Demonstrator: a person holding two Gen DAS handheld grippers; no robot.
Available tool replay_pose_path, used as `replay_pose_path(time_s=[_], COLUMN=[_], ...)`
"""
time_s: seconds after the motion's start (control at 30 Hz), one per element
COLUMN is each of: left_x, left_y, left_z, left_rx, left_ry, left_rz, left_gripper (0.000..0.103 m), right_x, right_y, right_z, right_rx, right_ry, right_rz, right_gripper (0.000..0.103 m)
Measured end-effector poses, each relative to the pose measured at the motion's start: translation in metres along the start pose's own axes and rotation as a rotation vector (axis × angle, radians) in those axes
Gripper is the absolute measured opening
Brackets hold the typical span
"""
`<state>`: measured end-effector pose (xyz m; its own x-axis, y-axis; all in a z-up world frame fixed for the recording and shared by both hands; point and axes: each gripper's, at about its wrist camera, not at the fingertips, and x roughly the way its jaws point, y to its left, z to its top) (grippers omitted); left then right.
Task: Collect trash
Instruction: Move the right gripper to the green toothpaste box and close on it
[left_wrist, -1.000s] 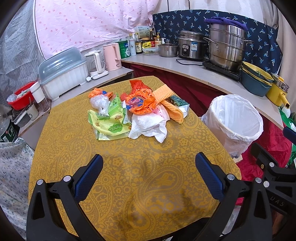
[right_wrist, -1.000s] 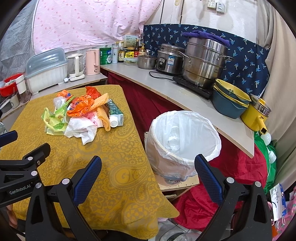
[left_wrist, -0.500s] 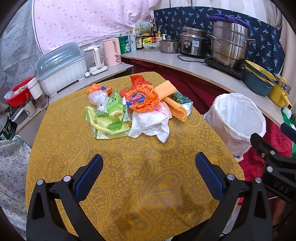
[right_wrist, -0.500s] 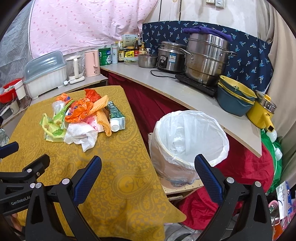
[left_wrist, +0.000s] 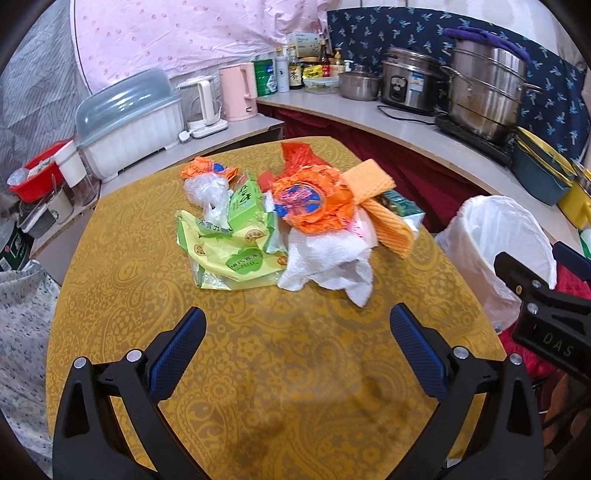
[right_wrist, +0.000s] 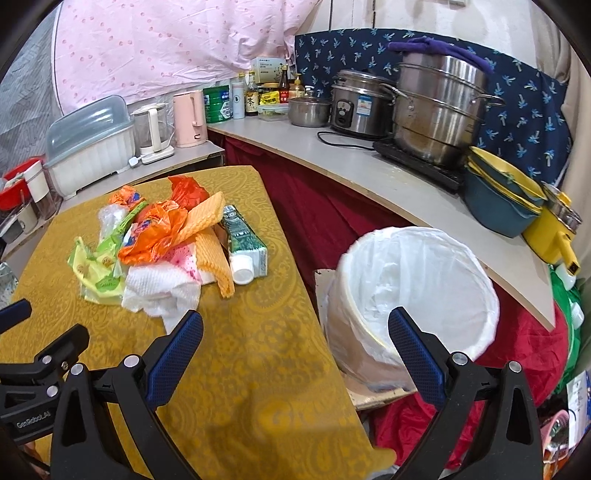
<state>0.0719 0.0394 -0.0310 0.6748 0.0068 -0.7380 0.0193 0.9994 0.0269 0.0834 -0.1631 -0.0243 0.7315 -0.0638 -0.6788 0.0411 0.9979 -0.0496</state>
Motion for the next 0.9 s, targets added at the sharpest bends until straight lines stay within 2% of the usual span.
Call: replay_pose_path(time_s=[0.2,0.37,0.53,0.9], left_x=[0.028,0.050,0.067,0.093], left_y=[0.019,0.033,0.041,0.049], left_z=[0.016,0.030,0.043,0.052], left_rx=[-0.044,-0.078,-0.098,-0.115], left_ry=[0.022,0.032,0.037,0.059], left_rz=[0.013,0.027,0.028,0.012], left_gripper=[0.095,0.095,0.095,0.095], right_x=[0.046,0.086,0.124,0.184], right_y=[0.009,0.019,0.033,0.061], right_z=[0.023,0.043,0.058,0.066], right_rx=[0.014,0.018,0.010,-0.046], right_ry=[0.033,0.056,0.084,0.151], right_rz=[0.040,0.075,0.113,0.136], right_gripper=[0.091,0.079,0.073,0.065])
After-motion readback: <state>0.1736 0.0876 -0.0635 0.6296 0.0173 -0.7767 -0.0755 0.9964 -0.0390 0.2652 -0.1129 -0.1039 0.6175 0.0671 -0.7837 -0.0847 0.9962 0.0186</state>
